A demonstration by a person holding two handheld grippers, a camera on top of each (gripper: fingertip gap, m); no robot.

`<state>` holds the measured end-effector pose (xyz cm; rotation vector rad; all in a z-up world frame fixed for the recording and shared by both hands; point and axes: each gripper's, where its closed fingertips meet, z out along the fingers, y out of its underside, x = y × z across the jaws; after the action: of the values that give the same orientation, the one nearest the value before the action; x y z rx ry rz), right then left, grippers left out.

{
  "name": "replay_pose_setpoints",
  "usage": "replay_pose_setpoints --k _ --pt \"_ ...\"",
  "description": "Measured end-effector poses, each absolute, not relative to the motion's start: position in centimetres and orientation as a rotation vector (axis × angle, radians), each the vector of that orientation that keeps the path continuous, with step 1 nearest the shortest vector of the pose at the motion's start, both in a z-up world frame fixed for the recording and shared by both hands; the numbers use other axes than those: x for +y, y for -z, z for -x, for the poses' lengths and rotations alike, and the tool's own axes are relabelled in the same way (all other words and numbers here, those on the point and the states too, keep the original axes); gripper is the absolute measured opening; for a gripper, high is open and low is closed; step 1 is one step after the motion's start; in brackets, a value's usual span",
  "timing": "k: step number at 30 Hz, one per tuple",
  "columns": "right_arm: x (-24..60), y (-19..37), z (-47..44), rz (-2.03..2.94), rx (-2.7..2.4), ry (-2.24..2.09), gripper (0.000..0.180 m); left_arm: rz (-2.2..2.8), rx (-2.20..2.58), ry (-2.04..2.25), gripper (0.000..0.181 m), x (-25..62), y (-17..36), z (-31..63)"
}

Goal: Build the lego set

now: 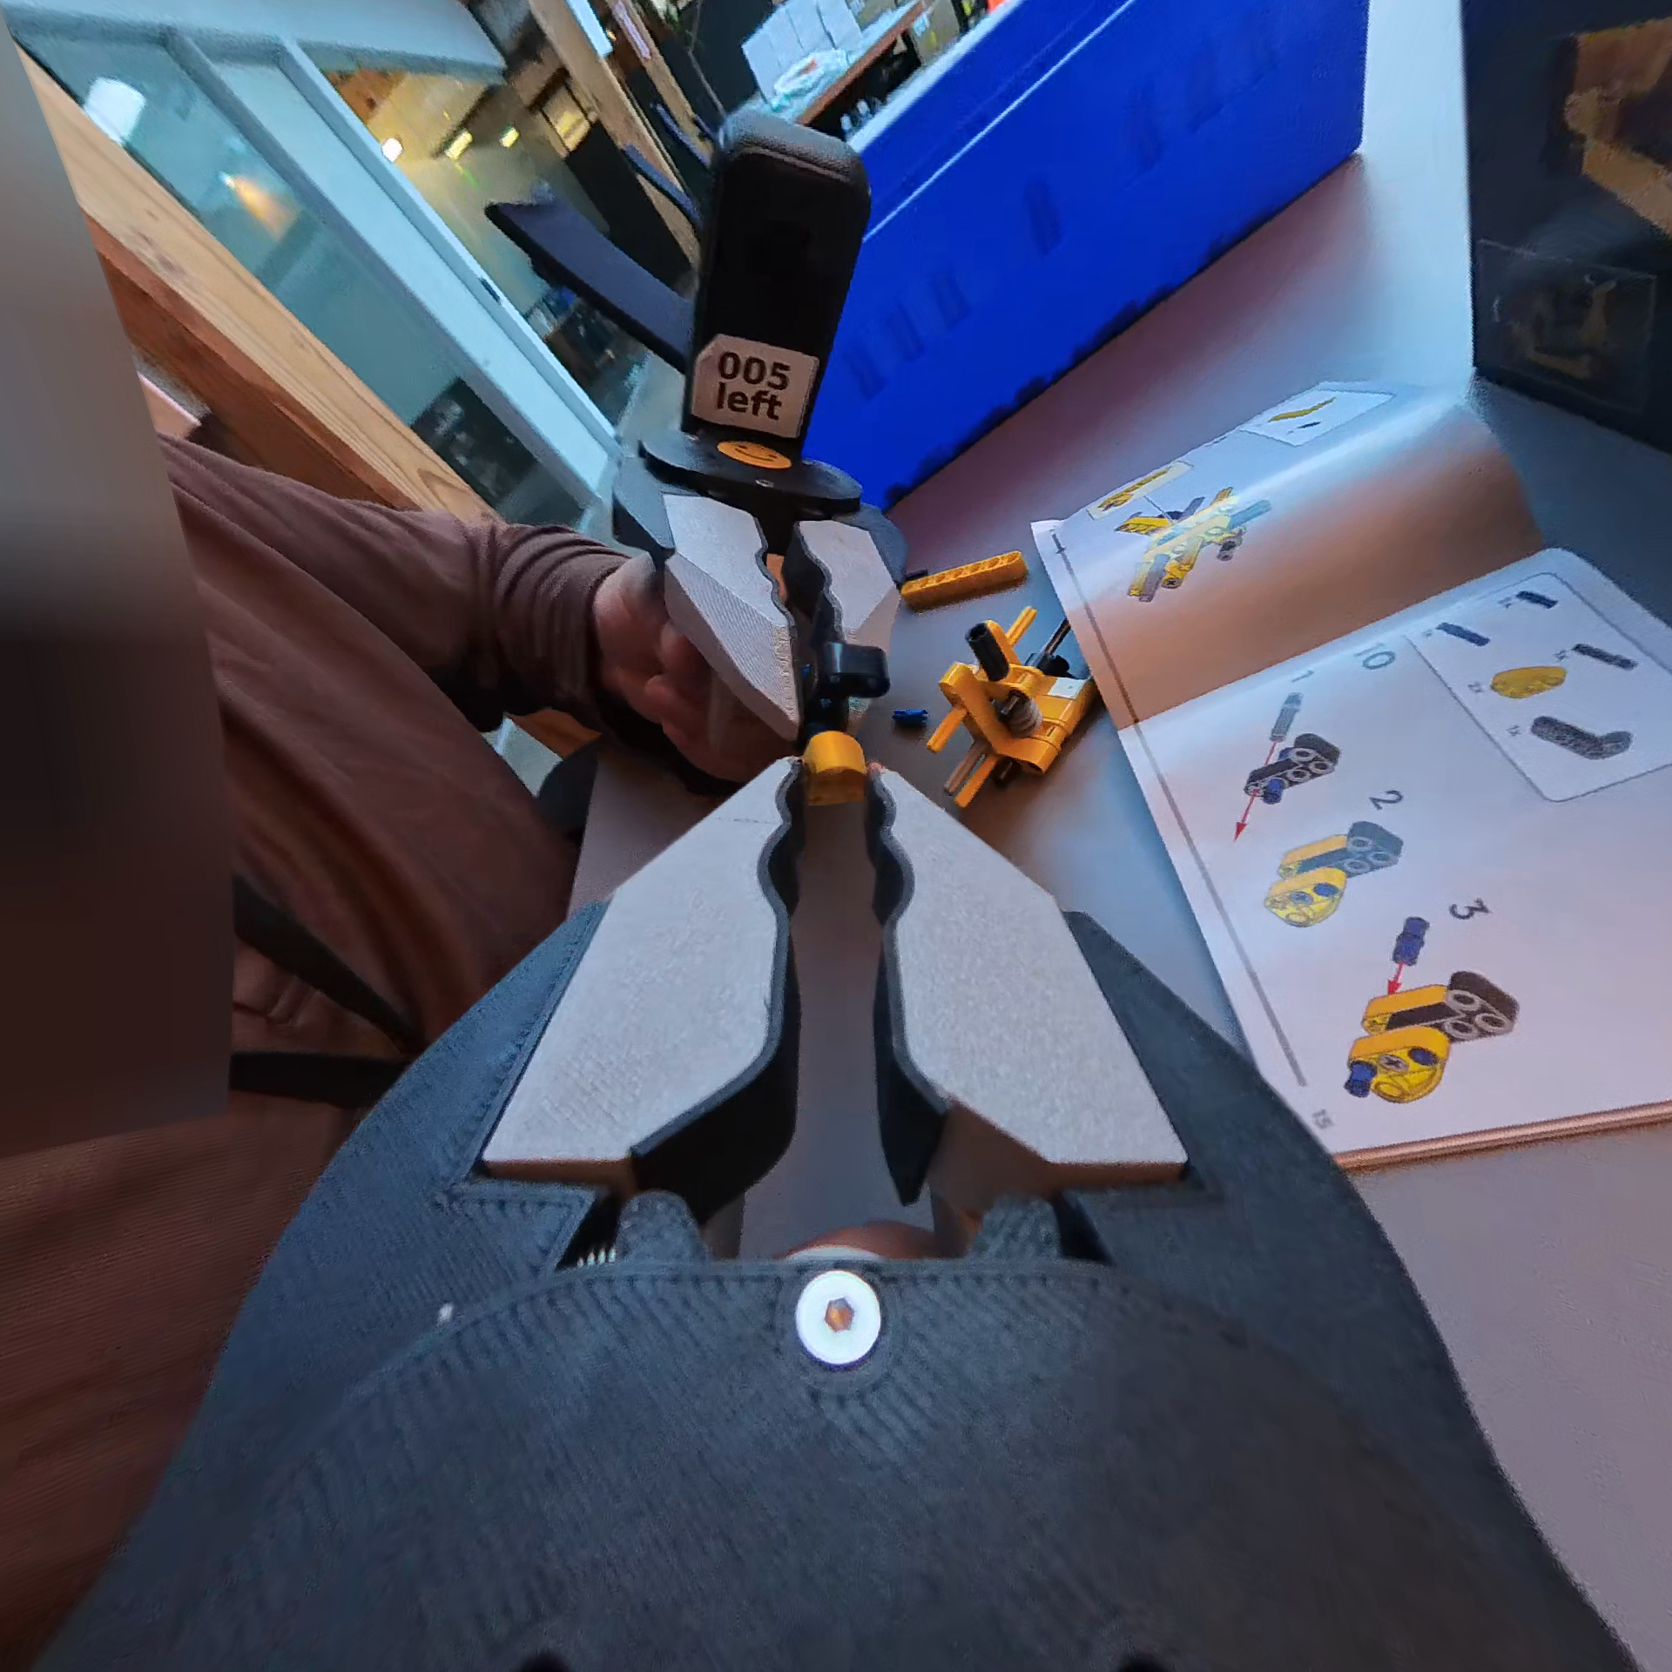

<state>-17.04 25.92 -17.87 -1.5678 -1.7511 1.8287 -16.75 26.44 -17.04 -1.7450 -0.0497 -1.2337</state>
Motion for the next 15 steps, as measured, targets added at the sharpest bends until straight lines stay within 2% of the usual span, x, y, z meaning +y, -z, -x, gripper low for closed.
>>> replay_pose_setpoints --k 15 --pt "25.24 18.84 16.68 1.411 -1.96 -1.458 0.008 1.811 0.033 1.153 0.005 26.15 17.75 16.15"
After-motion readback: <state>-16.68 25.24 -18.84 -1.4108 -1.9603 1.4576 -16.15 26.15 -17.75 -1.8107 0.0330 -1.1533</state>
